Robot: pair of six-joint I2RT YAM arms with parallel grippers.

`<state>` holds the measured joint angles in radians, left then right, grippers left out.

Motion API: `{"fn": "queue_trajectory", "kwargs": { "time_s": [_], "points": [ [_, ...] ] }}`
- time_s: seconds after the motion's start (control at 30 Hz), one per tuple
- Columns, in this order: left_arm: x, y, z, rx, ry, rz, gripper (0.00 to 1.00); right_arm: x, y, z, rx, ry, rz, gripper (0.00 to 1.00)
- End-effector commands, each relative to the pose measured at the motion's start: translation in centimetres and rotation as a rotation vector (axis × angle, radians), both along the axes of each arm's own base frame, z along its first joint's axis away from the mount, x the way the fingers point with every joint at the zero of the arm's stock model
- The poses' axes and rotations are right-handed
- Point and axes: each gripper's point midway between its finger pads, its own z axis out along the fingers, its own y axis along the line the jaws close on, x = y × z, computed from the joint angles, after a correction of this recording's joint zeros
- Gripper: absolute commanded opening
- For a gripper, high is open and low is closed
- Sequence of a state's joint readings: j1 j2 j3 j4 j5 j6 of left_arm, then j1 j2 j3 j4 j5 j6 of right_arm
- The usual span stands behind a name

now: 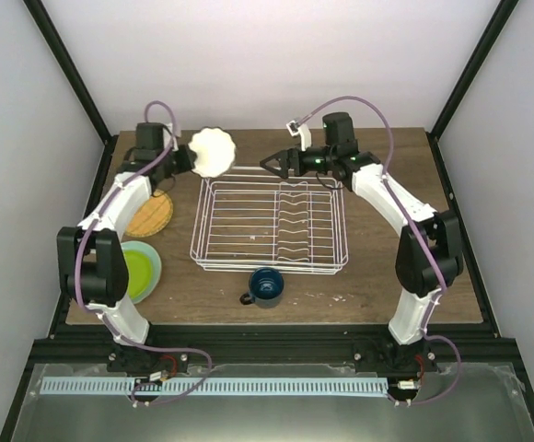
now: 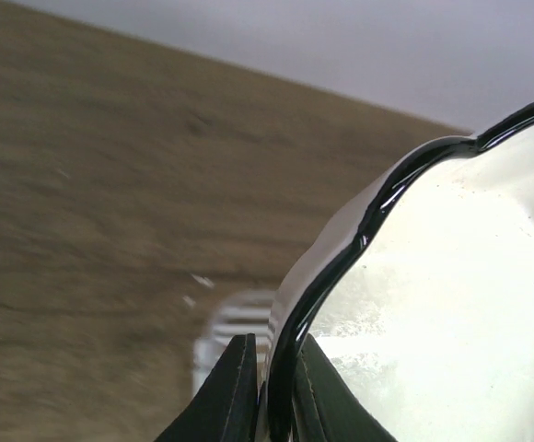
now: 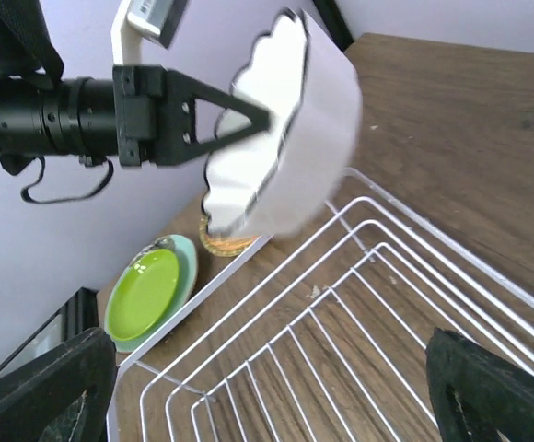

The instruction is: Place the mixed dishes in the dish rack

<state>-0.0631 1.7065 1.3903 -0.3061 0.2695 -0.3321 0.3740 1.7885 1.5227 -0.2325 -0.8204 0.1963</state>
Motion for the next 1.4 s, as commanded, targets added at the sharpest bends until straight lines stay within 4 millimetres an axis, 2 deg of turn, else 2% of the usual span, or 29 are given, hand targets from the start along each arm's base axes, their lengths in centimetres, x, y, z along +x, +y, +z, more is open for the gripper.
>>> {"fn": "queue_trajectory", "kwargs": {
  "time_s": [0.0,0.1,0.4,0.77,0.9,1.2,1.37],
  "points": [
    [-1.8,-4.3,3.7,-0.098,-0.095,-0.102,0.0,-0.8,2.2,1.0,0.087,-0.016,0.123,0.94],
    [-3.3,-5.3,3.1,-0.104,-0.079,-0.115,0.0,-0.7,2.5,0.5,0.094,-0.005,0.14,0.94],
    [-6.7,-6.2,2.2,-0.164,-0.041,-0.132,0.0,-1.1,3.8,-1.2,0.126,0.08,0.228,0.96],
    [-7.5,-7.4,2.2,-0.179,-0.042,-0.16,0.0,-3.1,6.6,-2.1,0.141,0.125,0.328,0.95],
    [-7.5,-7.8,2.0,-0.2,-0.038,-0.172,0.0,-3.6,6.8,-2.1,0.146,0.128,0.344,0.9],
    [-7.5,-8.7,1.5,-0.229,-0.031,-0.197,0.0,-4.4,6.6,-1.9,0.166,0.119,0.365,0.67],
    [-7.4,-9.2,1.1,-0.236,-0.03,-0.2,0.0,-4.6,6.6,-2.1,0.17,0.127,0.373,0.65]
  ]
}}
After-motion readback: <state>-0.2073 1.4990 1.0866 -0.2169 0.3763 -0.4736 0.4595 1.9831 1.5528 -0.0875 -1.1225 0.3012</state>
